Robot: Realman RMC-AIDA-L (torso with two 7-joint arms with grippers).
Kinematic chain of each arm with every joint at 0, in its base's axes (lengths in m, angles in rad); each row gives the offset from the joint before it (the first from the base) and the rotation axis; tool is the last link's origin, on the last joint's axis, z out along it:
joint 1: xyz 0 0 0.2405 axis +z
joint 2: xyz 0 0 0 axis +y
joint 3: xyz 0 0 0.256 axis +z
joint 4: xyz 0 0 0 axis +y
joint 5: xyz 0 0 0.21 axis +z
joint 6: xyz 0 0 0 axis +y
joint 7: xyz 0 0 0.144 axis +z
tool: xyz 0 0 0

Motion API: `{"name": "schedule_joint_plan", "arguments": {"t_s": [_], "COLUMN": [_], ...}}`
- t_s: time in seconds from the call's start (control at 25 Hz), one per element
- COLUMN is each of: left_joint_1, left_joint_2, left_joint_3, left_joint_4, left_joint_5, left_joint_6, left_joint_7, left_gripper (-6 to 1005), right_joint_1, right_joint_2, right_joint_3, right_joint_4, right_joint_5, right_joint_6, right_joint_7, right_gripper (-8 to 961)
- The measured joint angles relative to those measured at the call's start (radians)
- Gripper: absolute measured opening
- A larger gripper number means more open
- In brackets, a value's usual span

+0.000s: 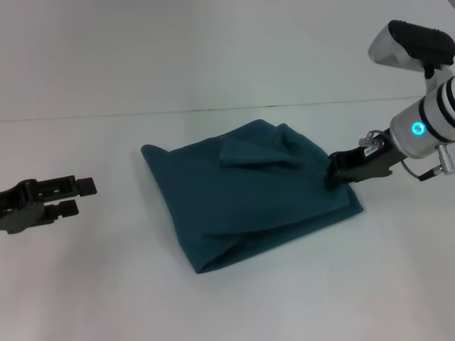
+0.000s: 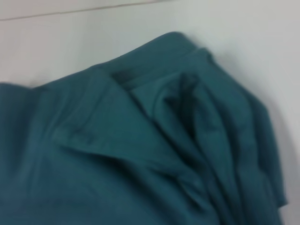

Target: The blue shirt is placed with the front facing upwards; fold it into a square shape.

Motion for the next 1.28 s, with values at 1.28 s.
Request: {"name": "schedule_joint_plan", "arguments": {"t_s": [1.28], "left_joint_1": [-0.001], "left_joint_2": [-0.01], "left_joint_3": [-0.115], "left_joint_4": [0.0], "left_joint_5": [-0.003], "left_joint_6": [-0.013], "left_joint_7": [0.002], "left_gripper": [757], "right_joint_1": [0.115], "right_joint_2": [0.102], "right_joint_3": [-0.059], "right_joint_4": [0.169], "right_joint_5": [0.101], "right_joint_6": [0.328], "right_joint_7": [-0.07], "right_gripper": [372]}}
